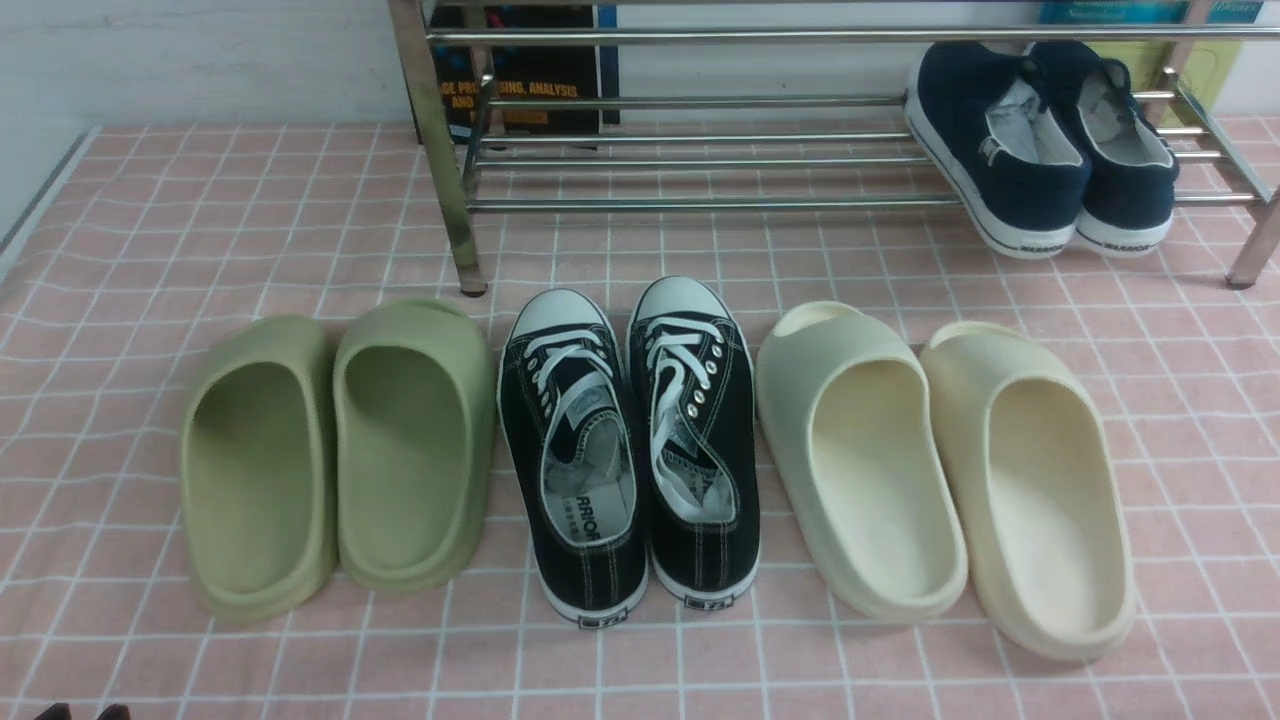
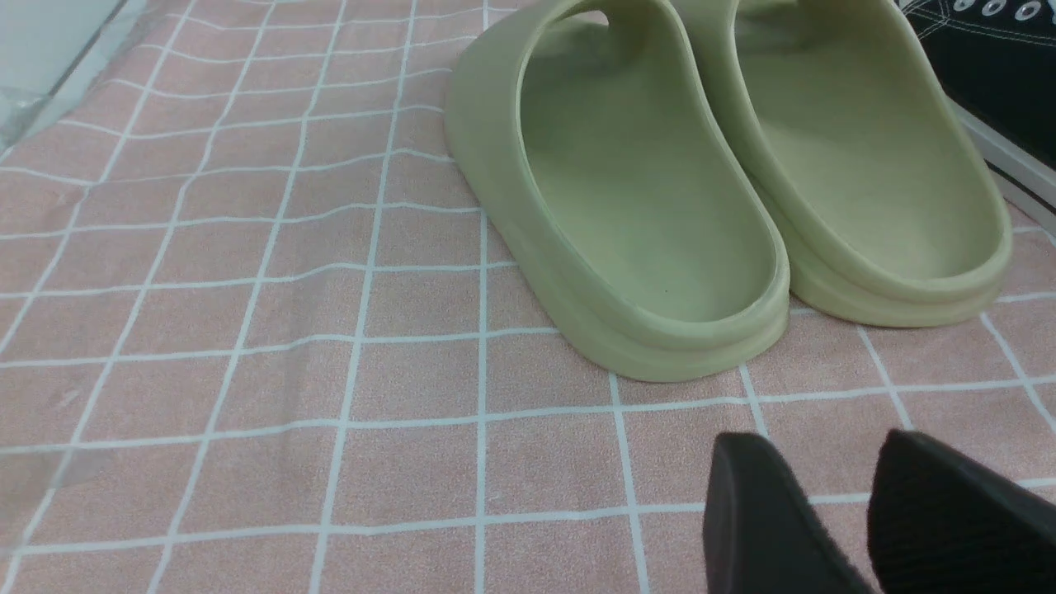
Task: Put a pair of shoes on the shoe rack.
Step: Use the left arm to grab the shoe closest to it
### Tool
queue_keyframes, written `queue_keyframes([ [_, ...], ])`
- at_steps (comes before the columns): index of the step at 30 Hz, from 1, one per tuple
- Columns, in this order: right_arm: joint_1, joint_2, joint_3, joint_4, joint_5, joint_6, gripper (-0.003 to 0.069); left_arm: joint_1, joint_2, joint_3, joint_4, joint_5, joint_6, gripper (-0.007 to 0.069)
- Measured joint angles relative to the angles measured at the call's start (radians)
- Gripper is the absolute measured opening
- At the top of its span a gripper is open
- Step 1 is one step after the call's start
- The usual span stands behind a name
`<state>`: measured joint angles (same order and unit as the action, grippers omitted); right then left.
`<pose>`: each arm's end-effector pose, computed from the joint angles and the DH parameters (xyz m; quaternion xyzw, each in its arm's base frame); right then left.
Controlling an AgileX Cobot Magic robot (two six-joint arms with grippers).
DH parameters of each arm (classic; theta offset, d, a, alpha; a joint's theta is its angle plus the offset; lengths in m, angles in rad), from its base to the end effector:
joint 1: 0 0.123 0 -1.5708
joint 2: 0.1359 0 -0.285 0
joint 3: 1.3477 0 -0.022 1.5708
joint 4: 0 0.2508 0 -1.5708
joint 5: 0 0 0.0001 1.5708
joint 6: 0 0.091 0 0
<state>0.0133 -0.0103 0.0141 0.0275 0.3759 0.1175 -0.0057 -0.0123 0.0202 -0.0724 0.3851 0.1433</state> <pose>0.0524 0.0016 0.1752 0.0490 0.8011 0.0506 0.5944 0.0522 -0.0028 0.1725 0.0410 0.8052 0.0099 0.5915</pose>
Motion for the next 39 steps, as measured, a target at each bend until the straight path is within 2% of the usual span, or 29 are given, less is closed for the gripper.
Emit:
queue_keyframes([
  [31, 0.0, 0.0, 0.0, 0.0, 0.0, 0.0, 0.0146, 0.0, 0.0, 0.0, 0.008, 0.0, 0.0, 0.0232],
  [35, 0.0, 0.0, 0.0, 0.0, 0.0, 0.0, 0.0154, 0.0, 0.0, 0.0, -0.003, 0.001, 0.0, 0.0169],
  [39, 0.0, 0.0, 0.0, 0.0, 0.0, 0.0, 0.0157, 0.0, 0.0, 0.0, -0.011, 0.001, 0.0, 0.0026],
])
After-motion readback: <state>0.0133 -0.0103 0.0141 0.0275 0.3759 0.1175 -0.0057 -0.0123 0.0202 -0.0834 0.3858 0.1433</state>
